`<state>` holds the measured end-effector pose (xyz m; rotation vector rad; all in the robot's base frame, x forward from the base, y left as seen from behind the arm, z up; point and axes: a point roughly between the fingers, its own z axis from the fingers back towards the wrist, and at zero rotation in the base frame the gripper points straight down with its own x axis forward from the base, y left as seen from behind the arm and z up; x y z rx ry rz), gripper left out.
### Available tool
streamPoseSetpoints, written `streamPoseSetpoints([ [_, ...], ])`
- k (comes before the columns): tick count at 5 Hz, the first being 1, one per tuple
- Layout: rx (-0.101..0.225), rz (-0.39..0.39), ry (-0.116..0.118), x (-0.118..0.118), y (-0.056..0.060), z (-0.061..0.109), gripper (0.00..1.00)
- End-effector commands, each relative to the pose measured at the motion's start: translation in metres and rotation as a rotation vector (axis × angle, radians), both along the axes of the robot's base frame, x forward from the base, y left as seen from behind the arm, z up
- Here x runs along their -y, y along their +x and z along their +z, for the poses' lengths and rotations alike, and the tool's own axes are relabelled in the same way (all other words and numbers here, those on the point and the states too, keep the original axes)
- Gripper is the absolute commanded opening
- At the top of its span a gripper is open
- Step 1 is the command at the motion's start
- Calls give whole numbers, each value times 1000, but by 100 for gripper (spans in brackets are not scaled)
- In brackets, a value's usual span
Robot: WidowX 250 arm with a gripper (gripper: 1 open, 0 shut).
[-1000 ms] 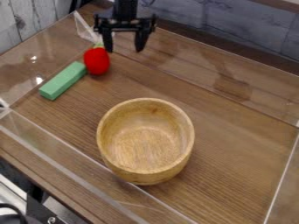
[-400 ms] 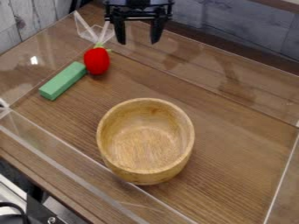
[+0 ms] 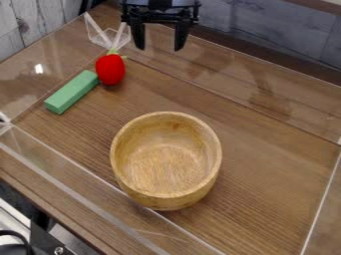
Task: Move the red fruit to the left
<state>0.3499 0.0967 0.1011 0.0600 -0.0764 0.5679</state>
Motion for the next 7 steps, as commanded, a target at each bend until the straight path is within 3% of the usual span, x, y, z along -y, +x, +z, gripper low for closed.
streamPoseSetpoints([
  [1,75,-52,14,-4,9,25,100],
  [2,69,-112,6,-2,11,22,100],
  [4,62,-117,-7,28,10,18,100],
  [6,77,-132,-22,18,10,40,100],
  [7,86,-125,-27,11,5,37,100],
])
